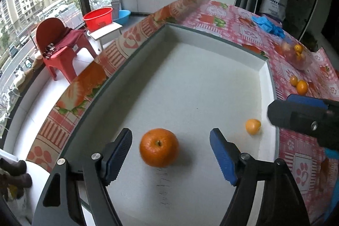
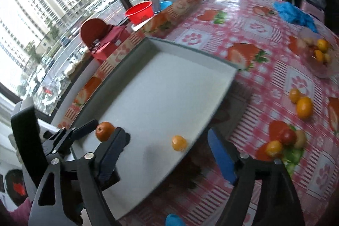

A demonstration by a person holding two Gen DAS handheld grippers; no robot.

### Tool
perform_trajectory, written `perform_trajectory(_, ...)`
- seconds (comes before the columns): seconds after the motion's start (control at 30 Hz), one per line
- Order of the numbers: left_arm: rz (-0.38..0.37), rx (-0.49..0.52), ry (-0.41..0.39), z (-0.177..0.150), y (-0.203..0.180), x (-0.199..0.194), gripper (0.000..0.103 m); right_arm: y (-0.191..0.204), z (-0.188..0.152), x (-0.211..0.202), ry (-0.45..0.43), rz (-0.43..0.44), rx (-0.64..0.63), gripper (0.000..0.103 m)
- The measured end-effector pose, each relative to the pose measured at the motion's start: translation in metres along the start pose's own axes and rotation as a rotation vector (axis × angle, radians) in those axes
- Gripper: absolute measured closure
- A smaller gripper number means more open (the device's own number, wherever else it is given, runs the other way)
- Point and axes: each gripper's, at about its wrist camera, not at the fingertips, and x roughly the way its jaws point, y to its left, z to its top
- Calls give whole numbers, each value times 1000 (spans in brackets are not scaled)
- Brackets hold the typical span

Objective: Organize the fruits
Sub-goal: 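Grasp the brown kiwi with the right gripper while the left gripper grasps a yellow fruit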

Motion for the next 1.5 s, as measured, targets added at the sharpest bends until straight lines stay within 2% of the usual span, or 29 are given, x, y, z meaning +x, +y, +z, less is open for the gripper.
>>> perform_trajectory(0.07,-2,8,-1,1,-6,-3,26,-12,-1,-8,-19,-20,24,12)
perform_trajectory(0.17,-9,21,-13,6,-19,-9,26,-28,-2,-21,-51,-41,52,0)
perform_trajectory(0.4,-77,82,-24,15,-64,-26,26,-71,-18,-52,-80,-58,132,0)
perform_trajectory(0.6,-112,155,-20,10,-106,-34,26,-114,-63,-78,-101,-143,207,0)
perform_trajectory(0.73,-132,207,-12,5,-133,-37,26,-150,-98,-100,-136,-224,291,0)
perform_trajectory(1.0,-164,274,21,-8,-178,-35,26,-195,-148,-138,-205,-389,364,0)
perform_trajectory(1.07,-167,295,28,-12,-187,-34,26,-204,-156,-141,-217,-413,392,0)
perform_trajectory(1.23,-160,323,53,-18,-202,-25,26,-223,-164,-131,-173,-407,437,0)
perform_trajectory(1.33,-148,312,69,-18,-205,-14,26,-225,-165,-121,-154,-400,437,0)
perform_trajectory(1.5,-125,276,71,-9,-206,3,26,-218,-161,-113,-144,-448,370,0)
